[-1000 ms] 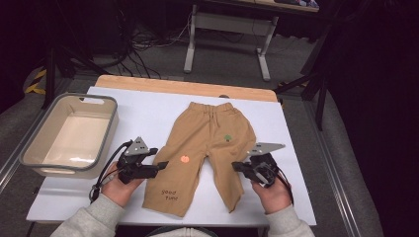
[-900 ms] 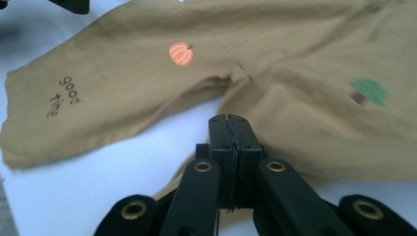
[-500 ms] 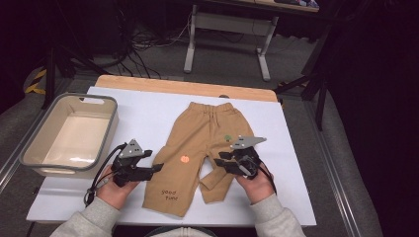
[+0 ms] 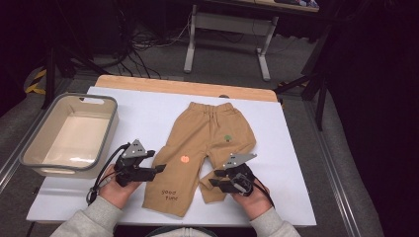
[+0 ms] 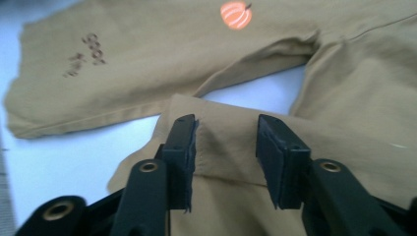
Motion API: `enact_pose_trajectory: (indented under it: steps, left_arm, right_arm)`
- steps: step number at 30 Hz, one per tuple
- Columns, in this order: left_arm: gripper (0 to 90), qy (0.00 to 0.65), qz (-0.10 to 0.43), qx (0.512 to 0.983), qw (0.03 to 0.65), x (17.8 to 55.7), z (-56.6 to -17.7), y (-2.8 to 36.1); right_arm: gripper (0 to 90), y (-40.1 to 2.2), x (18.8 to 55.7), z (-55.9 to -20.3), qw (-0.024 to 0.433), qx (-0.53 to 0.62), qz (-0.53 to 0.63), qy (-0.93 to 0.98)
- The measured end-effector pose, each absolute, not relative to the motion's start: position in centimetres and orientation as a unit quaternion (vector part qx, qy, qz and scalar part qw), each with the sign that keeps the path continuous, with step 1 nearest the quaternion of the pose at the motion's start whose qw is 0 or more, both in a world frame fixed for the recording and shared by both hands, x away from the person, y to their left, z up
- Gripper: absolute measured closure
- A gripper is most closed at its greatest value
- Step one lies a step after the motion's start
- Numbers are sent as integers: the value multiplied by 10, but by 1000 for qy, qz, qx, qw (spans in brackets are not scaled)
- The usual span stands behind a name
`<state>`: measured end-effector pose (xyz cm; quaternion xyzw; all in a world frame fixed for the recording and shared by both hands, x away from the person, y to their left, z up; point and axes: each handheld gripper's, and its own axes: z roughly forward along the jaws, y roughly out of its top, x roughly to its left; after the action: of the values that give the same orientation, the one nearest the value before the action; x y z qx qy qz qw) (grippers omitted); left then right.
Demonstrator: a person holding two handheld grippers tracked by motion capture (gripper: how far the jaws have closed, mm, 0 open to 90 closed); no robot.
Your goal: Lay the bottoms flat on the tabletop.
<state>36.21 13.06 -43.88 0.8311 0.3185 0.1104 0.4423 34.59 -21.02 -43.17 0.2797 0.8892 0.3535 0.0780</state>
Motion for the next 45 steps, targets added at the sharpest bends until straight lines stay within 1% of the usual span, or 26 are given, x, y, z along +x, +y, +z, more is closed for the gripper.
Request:
enact_pose_trajectory:
  steps: [3,4,7,10,11,12,13,14,15,16,18,19,22,24,27,28,33,37,39,41,42,45]
  left_arm:
    - [351,321,108,830,444,363,-439,132]
    - [351,321,106,829,445,363,-440,132]
    - [351,320,105,831,443,363,-440,132]
    - [350,320,103,832,440,363,-440,130]
    - [350,319,104,833,439,363,-440,131]
    - [351,319,104,833,440,363,-440,131]
    - [351,319,104,833,440,363,-440,131]
    - [351,320,104,832,441,363,-440,131]
    - [351,319,104,833,441,363,-440,131]
    - [351,319,104,833,441,363,-440,131]
    - [352,319,103,832,442,363,-440,131]
    - [352,319,102,832,443,363,-439,131]
    - [352,321,99,832,442,363,-439,130]
    - [352,318,99,833,442,364,-439,129]
    - [351,312,99,836,441,365,-439,125]
    - [351,309,100,836,442,365,-438,124]
    - [348,306,97,837,444,366,-438,119]
    - [345,305,97,835,447,369,-438,118]
    - [343,303,98,836,447,370,-437,118]
    - [336,302,100,836,446,371,-437,118]
    - [331,305,99,836,446,371,-437,118]
    - [316,309,101,834,446,371,-437,118]
  right_arm:
    - [547,-204,350,-442,71,283,341,894]
    - [517,-202,350,-445,71,280,342,894]
    - [514,-196,346,-449,95,259,343,898]
    - [626,-188,340,-451,97,245,345,901]
    - [692,-188,340,-450,92,243,345,902]
    - [798,-188,340,-450,89,243,343,903]
    - [849,-190,340,-449,92,242,339,904]
    - [849,-190,340,-449,92,242,339,904]
    - [882,-192,341,-449,86,250,340,902]
    - [885,-193,342,-448,82,254,339,902]
    - [886,-195,340,-443,83,253,334,904]
    - [886,-200,336,-432,93,246,333,906]
    - [885,-209,326,-413,115,241,331,905]
    - [885,-223,314,-394,130,239,333,903]
    - [884,-243,301,-379,133,247,339,898]
    - [883,-251,295,-375,142,250,335,897]
    - [877,-273,275,-373,158,267,313,897]
    - [866,-291,266,-376,157,293,299,894]
    - [813,-302,264,-380,149,313,290,892]
    - [728,-313,261,-384,144,331,288,887]
    - [700,-315,260,-384,145,334,293,884]
    - [668,-322,263,-380,148,345,319,871]
